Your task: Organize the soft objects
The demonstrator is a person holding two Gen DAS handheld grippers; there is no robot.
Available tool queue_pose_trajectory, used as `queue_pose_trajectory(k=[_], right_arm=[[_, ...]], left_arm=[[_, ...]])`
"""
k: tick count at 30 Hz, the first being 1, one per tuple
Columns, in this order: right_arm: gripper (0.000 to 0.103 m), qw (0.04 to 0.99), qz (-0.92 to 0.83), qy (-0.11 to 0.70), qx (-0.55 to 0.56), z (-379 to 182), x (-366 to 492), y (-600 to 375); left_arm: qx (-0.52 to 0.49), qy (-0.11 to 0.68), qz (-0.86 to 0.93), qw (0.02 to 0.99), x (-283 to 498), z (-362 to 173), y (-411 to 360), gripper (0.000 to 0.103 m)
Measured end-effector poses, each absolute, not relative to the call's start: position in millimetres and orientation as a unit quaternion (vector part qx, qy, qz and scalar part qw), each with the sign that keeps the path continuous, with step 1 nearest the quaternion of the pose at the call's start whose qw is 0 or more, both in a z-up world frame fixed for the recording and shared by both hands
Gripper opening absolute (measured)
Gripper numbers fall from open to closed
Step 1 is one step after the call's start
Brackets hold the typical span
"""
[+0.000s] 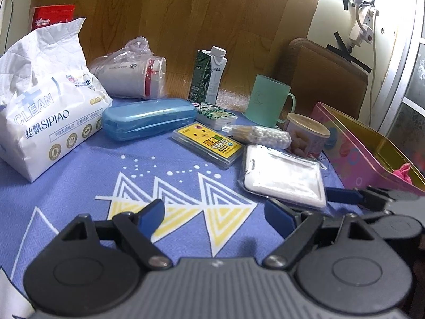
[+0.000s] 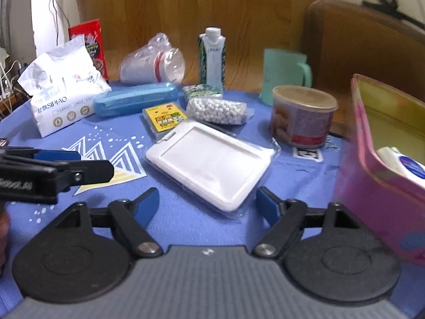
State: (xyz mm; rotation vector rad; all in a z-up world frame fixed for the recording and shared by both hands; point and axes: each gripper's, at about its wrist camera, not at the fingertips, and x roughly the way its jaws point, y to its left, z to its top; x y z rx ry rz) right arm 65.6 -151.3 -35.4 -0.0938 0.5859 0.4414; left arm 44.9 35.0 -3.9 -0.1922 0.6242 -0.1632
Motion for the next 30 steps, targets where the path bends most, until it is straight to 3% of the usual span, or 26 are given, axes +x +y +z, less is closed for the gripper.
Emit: queue_pose_trajectory(k=[3,4,5,8,9,12,20,29,30], right_arm=[[0.082,0.931,0.218,0.289,-0.052,-35,75,-148],[0.076,0.931,0.219,0.288,-0.052,-35,76,-148],[0.064,0.933,0.218,0.283,-0.054,-35,75,-147],[0.05,0.935,0.225,0.269,-0.061,-36,69,-146],[0.042,0.935,0.225,0.265,-0.067,-35,66,-145],[0.034,0.936,0.227,0.253,-0.089,-35,56,-140],[0.029,0.93,0.258,0.231,-0.12,-37,4,-140],[0.03,0.915,0.314,0.224,-0.118,-40,-47,-148],[0.033,0.916,0.313,0.223,-0.116,-41,-49,-149]], left_arm=[[-0.097,0.306,-0.08,0.944,45,-4,36,0.085],[-0.098,0.305,-0.079,0.944,45,-4,35,0.085],[-0.099,0.305,-0.079,0.944,45,-4,35,0.085],[-0.101,0.305,-0.079,0.944,45,-5,35,0.085],[-0.101,0.305,-0.079,0.944,45,-5,35,0.085],[-0.103,0.305,-0.078,0.944,45,-5,35,0.085],[-0.099,0.305,-0.078,0.944,46,-6,35,0.086],[-0.086,0.307,-0.078,0.945,47,-6,32,0.091],[-0.085,0.307,-0.077,0.945,46,-6,31,0.091]])
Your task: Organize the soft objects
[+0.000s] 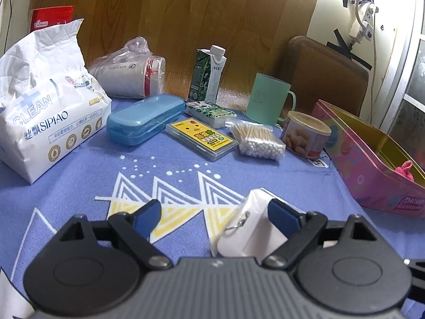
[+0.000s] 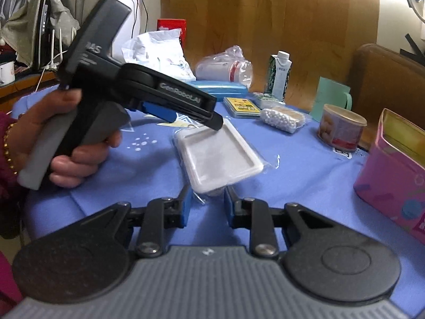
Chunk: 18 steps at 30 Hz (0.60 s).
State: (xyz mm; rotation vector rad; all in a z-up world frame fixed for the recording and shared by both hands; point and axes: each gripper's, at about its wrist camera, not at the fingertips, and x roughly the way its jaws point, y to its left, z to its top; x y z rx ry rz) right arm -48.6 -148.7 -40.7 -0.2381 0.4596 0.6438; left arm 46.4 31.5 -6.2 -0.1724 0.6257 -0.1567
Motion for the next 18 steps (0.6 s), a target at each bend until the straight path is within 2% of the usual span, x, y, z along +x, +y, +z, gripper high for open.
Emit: queue_pose_trajectory(k=[1,3,9,12,15,18], right_arm=[[0.036,0.917,0.311,0.224,-0.113,-41,-48,-150],[0.05,0.92,0.303,0.227,-0.105,-41,-47,-152],[0.063,0.928,0.279,0.236,-0.071,-40,-42,-161],[0.065,0.93,0.277,0.235,-0.055,-37,-39,-163],[0.076,0.93,0.281,0.234,-0.043,-33,-31,-162],[0.08,0.926,0.284,0.247,-0.041,-33,-16,-155]], left_arm=[[-0.084,0.307,-0.076,0.945,46,-6,32,0.091],[-0.082,0.307,-0.071,0.946,46,-6,32,0.091],[-0.086,0.303,-0.035,0.948,46,-7,37,0.092],[-0.106,0.298,-0.017,0.949,45,-6,46,0.09],[-0.132,0.29,-0.012,0.948,43,-6,56,0.09],[-0.158,0.281,-0.012,0.946,40,-5,66,0.09]])
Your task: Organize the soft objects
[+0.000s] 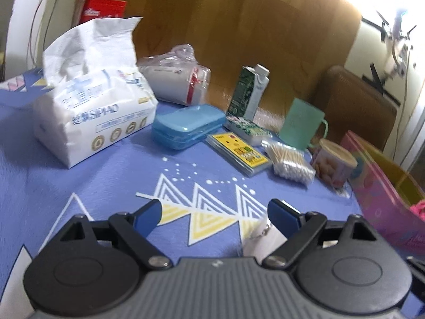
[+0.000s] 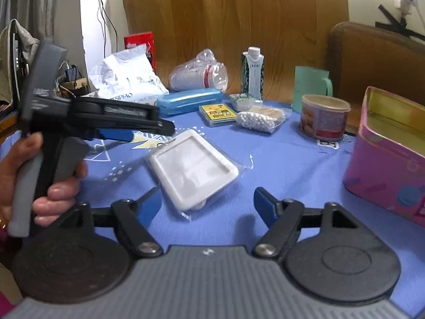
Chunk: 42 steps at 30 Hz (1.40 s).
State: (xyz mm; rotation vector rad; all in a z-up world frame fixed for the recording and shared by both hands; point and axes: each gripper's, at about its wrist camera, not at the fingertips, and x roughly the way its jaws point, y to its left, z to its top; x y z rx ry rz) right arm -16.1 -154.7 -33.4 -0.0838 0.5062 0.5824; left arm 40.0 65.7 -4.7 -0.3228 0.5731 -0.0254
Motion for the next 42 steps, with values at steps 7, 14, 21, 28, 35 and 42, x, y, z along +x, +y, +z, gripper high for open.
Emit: queue_pose_trajectory(k=[7,14,21,28,35,42], right_arm=[[0.053,0.912,0.3,0.28,0.004,-34,23,-142],[0.023,0.927,0.295,0.233,-0.008,-18,6,-148],[0.011,0.937,0.299,0.129,-0.124,-9,-47,-152],[0.033,0.908,0.347,0.161,-0.17,-31,-64,-156],[0.054,0.898,0.378,0.192,-0.12,-26,-70,-166],[0.06,0.891,0.399,0.21,-0.053,-24,-66,-178]], left_arm=[[-0.183,0.278,-0.015,0.943,39,-5,74,0.09],[-0.177,0.278,-0.02,0.944,41,-6,72,0.091],[-0.173,0.279,-0.019,0.945,41,-6,70,0.091],[-0.166,0.284,-0.022,0.944,42,-7,69,0.091],[-0.156,0.291,-0.031,0.943,19,1,81,0.091],[-0.163,0.306,-0.073,0.935,-15,16,92,0.091]])
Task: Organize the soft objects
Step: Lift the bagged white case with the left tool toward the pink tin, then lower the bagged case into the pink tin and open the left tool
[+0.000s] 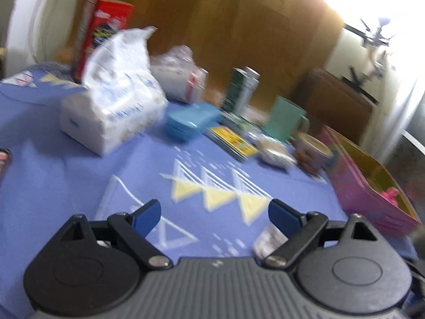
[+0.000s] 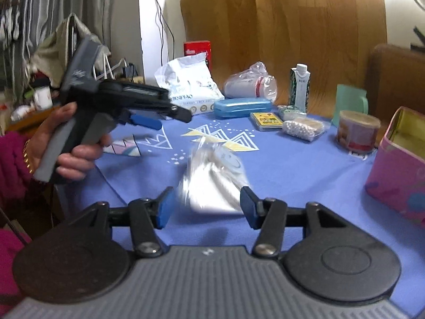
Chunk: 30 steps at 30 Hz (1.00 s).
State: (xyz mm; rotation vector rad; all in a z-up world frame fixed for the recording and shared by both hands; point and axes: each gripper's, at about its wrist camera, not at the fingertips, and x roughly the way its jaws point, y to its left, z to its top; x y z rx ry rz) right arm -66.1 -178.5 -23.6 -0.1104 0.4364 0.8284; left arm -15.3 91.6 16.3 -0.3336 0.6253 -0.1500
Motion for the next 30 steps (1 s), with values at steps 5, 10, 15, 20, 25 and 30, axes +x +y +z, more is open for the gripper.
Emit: queue_pose_trajectory(k=[5,10,15,20,25,30], right_arm=[[0.073,0.893,0.392,0.212,-0.061,-29,-61,-171],[0.093,0.892,0.381,0.236,-0.055,-34,-53,-174],[0.077,0.891,0.37,0.256,-0.054,-44,-46,-166],[0.066,0.903,0.354,0.238,-0.054,-42,-51,-167],[0.024,0.931,0.299,0.2,-0.056,-31,-50,-184],[0.022,0.941,0.265,0.212,-0.001,-26,-34,-211]], left_arm=[[-0.155,0.327,-0.124,0.924,-16,16,67,0.099],[-0.131,0.366,-0.137,0.911,0,2,38,0.1],[-0.084,0.359,-0.132,0.92,-6,0,4,0.098],[-0.096,0.359,-0.12,0.921,6,8,-4,0.094],[-0.095,0.32,-0.15,0.931,24,39,-21,0.093],[-0.065,0.308,-0.159,0.936,39,47,-54,0.092]])
